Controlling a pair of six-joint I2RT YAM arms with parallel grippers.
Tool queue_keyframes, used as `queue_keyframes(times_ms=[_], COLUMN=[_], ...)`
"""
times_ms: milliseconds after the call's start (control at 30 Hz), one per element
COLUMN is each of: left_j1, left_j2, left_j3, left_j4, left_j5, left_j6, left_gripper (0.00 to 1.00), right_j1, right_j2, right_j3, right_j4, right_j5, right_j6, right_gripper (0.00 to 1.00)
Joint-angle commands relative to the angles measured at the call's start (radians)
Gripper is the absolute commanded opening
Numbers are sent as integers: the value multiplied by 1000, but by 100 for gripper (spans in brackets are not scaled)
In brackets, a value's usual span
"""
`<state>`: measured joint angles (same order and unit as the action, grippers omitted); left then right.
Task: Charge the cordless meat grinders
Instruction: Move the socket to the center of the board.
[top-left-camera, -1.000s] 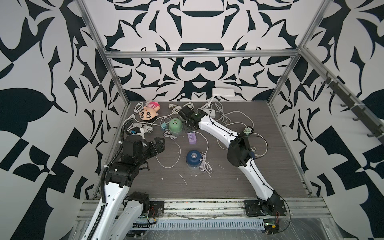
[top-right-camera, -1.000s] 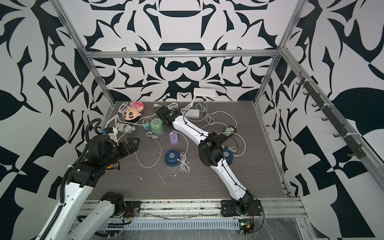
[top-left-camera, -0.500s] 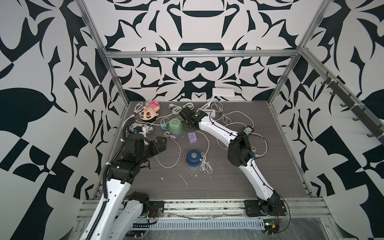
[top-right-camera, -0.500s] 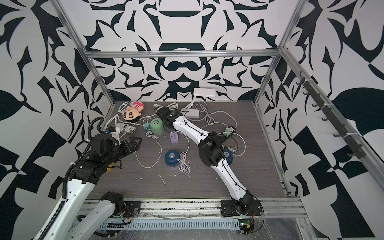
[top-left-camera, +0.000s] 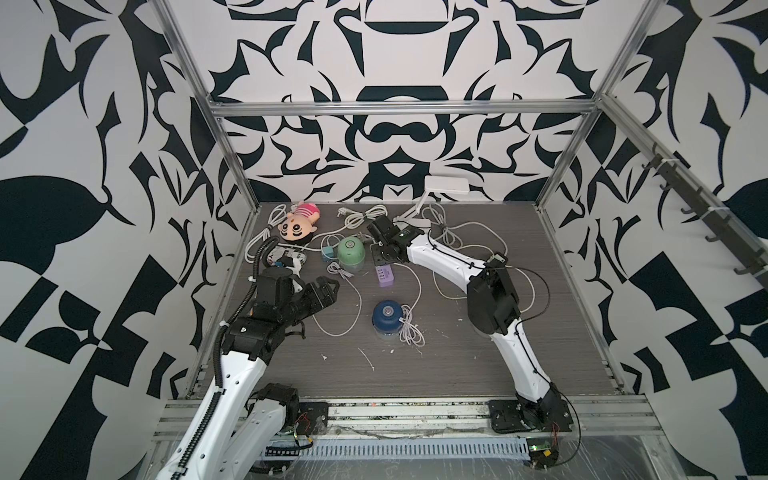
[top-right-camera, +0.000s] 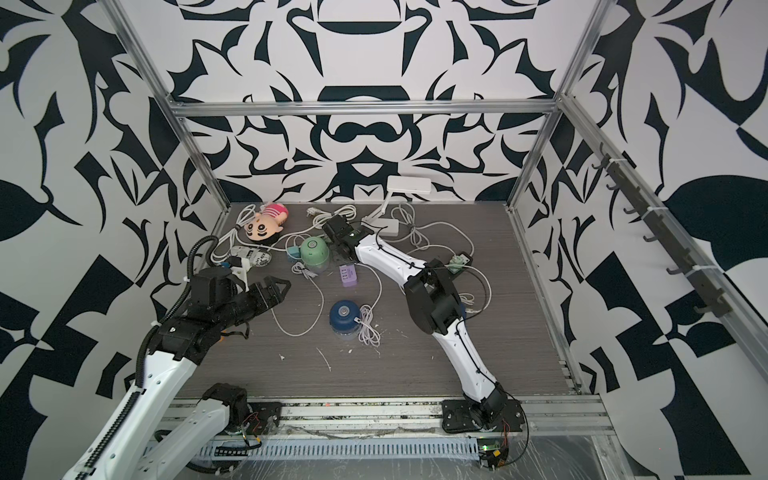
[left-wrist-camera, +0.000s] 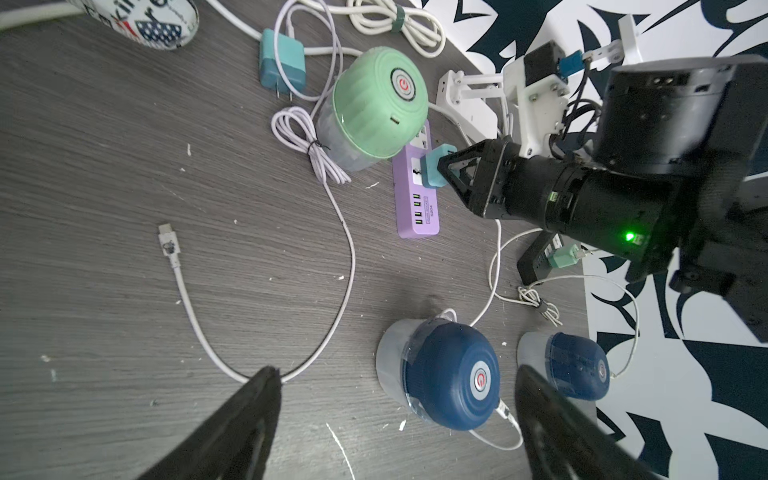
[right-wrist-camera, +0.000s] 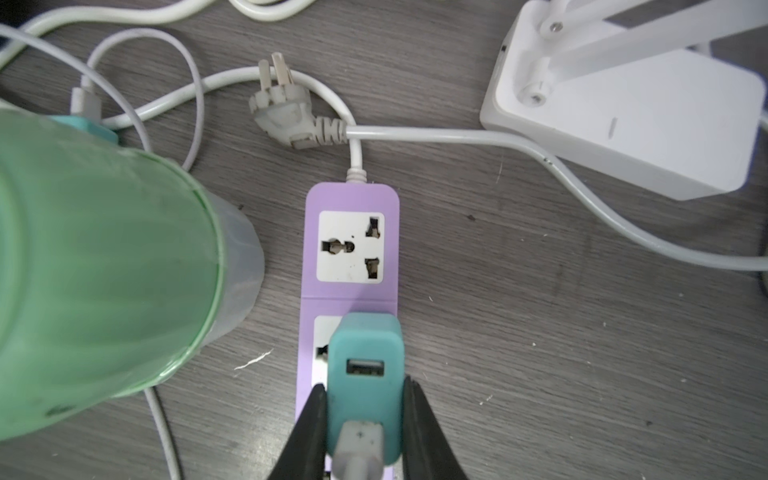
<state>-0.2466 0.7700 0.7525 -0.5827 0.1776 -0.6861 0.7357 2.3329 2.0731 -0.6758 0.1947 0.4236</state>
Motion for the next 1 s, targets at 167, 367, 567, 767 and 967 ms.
queue_keyframes(times_ms=[167,367,567,767,967], left_j1=[3,-4,-124,-295,-478], left_j2=[-12,-47,-46,9,119], left_j3=[-118,-211,-272,-325,-375], left_j4=[28,27,61,169,375], left_j5=[138,233,198,66,-60], left_j6=[-56,-86,-141,-177,-173], left_gripper=[73,61,56,68,74], right_j1=[-16,-12,-43,-106,-170], right_j2=[175,165,72,14,9], right_j3=[133,63,6,-4,-33], right_j4=[-212,-181,-169,-181,-188], right_j5=[-12,-11,61,66,63], right_j6=[-5,-3,-49,-99,-138], right_gripper=[0,0,0,0,0])
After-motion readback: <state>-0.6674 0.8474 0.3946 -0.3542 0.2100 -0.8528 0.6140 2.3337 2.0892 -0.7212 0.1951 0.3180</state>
